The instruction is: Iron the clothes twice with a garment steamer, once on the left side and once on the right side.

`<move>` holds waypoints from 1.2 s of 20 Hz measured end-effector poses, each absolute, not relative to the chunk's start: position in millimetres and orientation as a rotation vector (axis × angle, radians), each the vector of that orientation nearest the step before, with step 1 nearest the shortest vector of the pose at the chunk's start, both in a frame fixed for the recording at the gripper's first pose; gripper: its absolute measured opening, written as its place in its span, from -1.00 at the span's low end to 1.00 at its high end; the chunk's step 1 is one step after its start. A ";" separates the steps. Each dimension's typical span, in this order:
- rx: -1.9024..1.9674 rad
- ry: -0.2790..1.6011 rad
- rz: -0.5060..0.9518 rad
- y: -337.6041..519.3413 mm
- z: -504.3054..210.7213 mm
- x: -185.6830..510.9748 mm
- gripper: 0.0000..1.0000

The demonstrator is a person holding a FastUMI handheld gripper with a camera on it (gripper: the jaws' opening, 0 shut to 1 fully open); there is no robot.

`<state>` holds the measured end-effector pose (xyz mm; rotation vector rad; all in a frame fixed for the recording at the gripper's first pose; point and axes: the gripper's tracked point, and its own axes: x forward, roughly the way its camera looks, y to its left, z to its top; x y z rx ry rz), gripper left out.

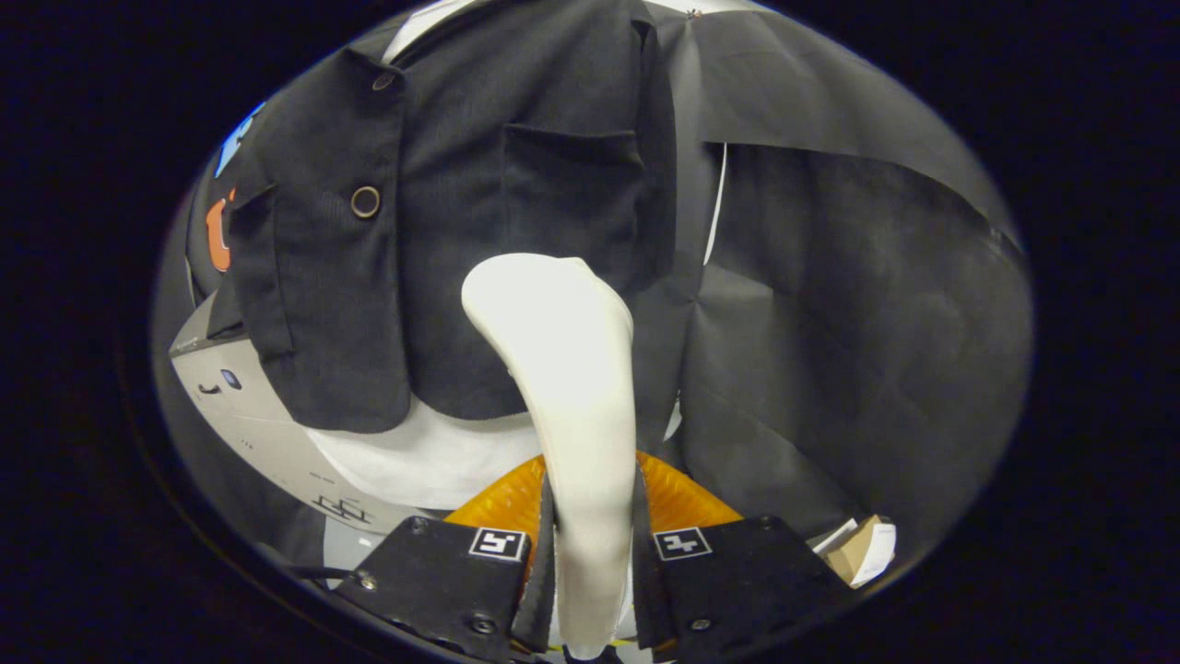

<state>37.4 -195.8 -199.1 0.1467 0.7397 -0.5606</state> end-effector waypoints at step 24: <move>0.169 0.650 -0.524 -129.8 -151.5 12.9 -0.26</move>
